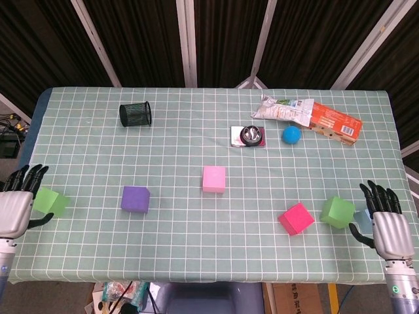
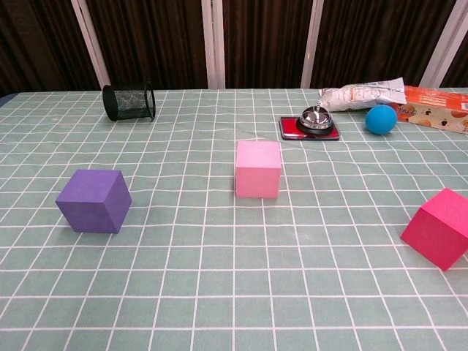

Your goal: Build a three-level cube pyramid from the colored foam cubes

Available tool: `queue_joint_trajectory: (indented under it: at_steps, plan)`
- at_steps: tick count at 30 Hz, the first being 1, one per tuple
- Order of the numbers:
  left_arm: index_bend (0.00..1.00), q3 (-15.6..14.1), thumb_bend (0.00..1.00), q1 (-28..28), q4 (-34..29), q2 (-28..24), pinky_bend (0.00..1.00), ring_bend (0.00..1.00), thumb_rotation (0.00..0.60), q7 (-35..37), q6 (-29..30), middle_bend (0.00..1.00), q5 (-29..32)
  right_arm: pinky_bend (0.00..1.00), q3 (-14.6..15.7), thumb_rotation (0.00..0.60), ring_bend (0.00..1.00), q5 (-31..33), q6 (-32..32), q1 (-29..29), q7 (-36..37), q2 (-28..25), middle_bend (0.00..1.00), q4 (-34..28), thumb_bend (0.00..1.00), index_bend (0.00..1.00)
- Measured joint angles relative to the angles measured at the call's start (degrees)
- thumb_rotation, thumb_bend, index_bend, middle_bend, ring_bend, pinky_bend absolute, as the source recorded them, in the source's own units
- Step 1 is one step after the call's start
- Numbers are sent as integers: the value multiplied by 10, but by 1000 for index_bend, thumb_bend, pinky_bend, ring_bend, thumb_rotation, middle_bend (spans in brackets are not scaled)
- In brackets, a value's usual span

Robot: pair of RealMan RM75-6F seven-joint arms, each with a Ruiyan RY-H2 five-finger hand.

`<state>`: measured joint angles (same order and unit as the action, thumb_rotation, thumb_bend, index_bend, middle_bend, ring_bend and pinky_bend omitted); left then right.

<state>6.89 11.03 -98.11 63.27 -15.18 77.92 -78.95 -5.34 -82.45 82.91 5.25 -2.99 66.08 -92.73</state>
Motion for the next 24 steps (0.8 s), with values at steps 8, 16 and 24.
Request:
queue_joint_trajectory:
  at_steps: [8, 16, 24]
  plan:
    - [0, 22, 62, 61, -41, -11, 108, 0, 600, -53, -95, 170, 61, 0, 0, 600, 0, 2, -3, 1, 4, 0, 0, -2, 317, 0]
    - [0, 44, 63, 141, -71, 5, 108, 4, 600, -139, -167, 218, 178, 0, 0, 600, 0, 9, -5, -1, 9, -4, 0, -4, 317, 0]
    - [0, 41, 63, 194, -68, 57, 108, 15, 600, -202, -183, 254, 236, 0, -2, 600, 0, 14, -6, -2, 17, -10, 0, -7, 316, 0]
